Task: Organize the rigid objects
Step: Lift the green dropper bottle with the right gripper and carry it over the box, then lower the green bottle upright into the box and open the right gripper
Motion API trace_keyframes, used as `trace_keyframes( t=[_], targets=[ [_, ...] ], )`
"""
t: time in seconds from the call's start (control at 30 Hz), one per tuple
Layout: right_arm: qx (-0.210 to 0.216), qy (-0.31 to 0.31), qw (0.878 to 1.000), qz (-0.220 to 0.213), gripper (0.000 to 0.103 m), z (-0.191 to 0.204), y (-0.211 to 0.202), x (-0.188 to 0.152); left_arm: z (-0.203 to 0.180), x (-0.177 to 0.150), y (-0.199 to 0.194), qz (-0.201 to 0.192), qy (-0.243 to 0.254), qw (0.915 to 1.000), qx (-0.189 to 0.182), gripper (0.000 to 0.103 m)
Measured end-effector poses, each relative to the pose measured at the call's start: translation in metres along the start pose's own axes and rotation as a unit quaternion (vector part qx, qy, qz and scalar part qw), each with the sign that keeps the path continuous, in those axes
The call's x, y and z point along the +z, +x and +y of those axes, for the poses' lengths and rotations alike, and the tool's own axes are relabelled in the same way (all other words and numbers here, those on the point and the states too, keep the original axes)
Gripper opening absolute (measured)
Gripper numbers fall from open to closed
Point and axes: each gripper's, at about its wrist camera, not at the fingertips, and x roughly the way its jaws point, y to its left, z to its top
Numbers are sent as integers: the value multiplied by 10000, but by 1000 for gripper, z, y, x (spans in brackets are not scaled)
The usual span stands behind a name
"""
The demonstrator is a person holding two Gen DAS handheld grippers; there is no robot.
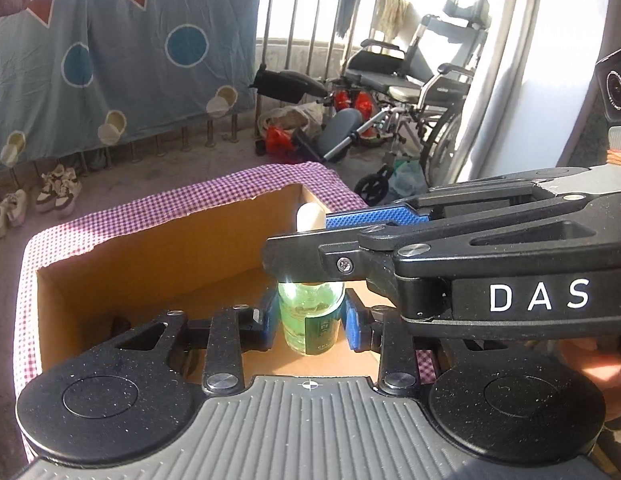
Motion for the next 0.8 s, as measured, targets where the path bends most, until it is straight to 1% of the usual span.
trace_keyframes(
  t=[0.07,0.13,0.2,0.23,0.3,0.37,0.43,0.57,0.67,0.8],
  targets=[
    [47,144,9996,241,25,-11,27,9,17,5,18,266,-252,9993,-73,32],
    [97,275,9986,451,25,-23,51,16,39,7,35,518,-563,9970,-146,32],
    [143,419,9970,639,25,-35,75,19,52,11,51,710,-813,9940,-174,32],
    [167,482,9961,714,25,-40,85,20,59,11,60,829,-936,9920,-153,32],
    [207,585,9945,844,25,-50,104,22,67,13,74,976,-1013,9900,-40,32],
    [230,647,9931,946,25,-58,120,24,74,15,85,1079,-1064,9884,75,32],
    [217,680,9922,1018,25,-63,134,23,83,15,93,1172,-1218,9855,145,32],
    [137,724,9916,1059,25,-71,154,21,96,16,104,1287,-1447,9808,225,33],
    [74,739,9913,1091,25,-75,166,18,98,15,111,1363,-1460,9795,271,35],
    [4,713,9912,1118,25,-79,175,14,99,14,113,1391,-1387,9799,349,36]
  ],
)
